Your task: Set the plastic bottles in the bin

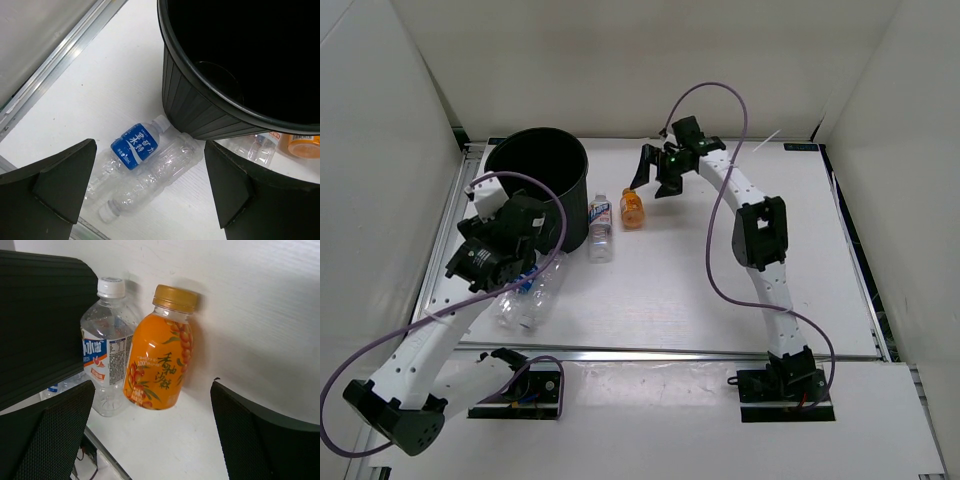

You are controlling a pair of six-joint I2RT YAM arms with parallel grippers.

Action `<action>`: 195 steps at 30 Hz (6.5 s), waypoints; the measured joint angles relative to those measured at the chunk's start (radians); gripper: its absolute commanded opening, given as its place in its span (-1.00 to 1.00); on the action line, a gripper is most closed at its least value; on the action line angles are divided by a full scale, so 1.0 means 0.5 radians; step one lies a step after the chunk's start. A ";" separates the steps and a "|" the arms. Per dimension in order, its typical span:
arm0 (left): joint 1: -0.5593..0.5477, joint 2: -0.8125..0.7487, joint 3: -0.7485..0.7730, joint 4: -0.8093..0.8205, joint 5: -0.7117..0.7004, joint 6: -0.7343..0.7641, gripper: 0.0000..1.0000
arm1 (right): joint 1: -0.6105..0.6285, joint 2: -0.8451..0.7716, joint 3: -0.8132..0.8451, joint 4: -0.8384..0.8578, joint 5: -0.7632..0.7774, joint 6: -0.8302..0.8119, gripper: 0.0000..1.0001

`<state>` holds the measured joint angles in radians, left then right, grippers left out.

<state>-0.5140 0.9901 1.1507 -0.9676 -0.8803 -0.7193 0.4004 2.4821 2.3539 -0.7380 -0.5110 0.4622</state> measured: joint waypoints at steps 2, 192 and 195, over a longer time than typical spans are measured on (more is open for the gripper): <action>0.000 0.002 0.039 -0.027 -0.018 0.000 1.00 | 0.034 0.033 0.002 0.004 0.014 -0.002 1.00; 0.001 -0.632 0.213 -0.568 0.327 -0.007 1.00 | 0.417 0.312 -0.140 0.517 -0.241 0.742 -0.05; 0.001 -0.630 0.214 -0.577 0.327 -0.007 1.00 | 0.417 0.320 -0.140 0.543 -0.254 0.774 -0.42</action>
<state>-0.5137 0.6750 1.2575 -1.2560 -0.7166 -0.7227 0.6086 2.6423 2.2841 -0.4664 -0.6380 0.8490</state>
